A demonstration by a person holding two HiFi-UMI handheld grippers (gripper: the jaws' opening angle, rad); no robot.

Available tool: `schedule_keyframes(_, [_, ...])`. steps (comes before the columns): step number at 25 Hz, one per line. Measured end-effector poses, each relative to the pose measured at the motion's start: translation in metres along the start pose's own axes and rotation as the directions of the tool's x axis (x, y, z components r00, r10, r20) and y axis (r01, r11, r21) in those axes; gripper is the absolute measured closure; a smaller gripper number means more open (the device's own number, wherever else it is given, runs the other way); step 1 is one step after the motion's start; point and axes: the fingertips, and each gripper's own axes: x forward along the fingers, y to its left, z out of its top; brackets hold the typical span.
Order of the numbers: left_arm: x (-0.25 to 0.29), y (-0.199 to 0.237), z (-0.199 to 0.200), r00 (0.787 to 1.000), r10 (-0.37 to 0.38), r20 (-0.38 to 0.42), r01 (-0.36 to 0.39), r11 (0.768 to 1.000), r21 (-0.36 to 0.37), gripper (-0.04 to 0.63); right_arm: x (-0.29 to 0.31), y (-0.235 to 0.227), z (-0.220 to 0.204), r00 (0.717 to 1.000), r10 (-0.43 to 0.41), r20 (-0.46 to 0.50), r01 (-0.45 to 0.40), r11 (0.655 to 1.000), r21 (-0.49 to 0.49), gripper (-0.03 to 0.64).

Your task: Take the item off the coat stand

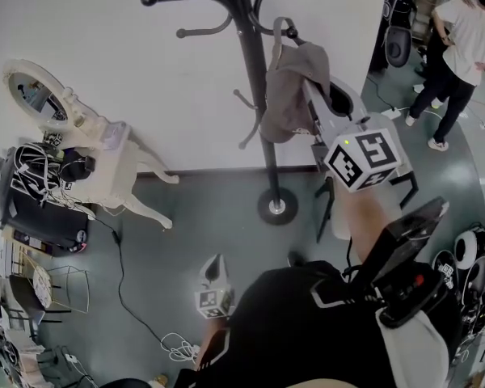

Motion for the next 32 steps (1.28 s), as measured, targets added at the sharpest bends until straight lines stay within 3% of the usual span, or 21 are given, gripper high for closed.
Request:
schedule_keyframes(4, [-0.004,-0.012,-0.01,1.0,-0.027,0.004,0.027,0.999,0.017,0.571,-0.035,-0.002,0.008,1.0,-0.027,0.01,0.027,1.0,-0.013,0.571])
schedule_keyframes(12, [-0.007,-0.006,-0.009,0.994,-0.111,-0.018,0.111,0.993,0.04,0.571,-0.044,0.004,0.015,0.996,-0.082,-0.028,0.081,0.996,-0.022,0.572])
schedule_keyframes(17, [-0.022,-0.026,-0.035,0.986,-0.165,-0.026,0.167,0.983,0.079,0.571,-0.099,0.006,0.009,0.991,-0.129,-0.046,0.128,0.991,-0.027,0.574])
schedule_keyframes(32, [-0.049,-0.044,-0.049,0.966,-0.255,-0.042,0.258,0.959,0.119,0.571,-0.174,0.033,-0.016,0.97,-0.204,-0.132,0.202,0.979,-0.027,0.574])
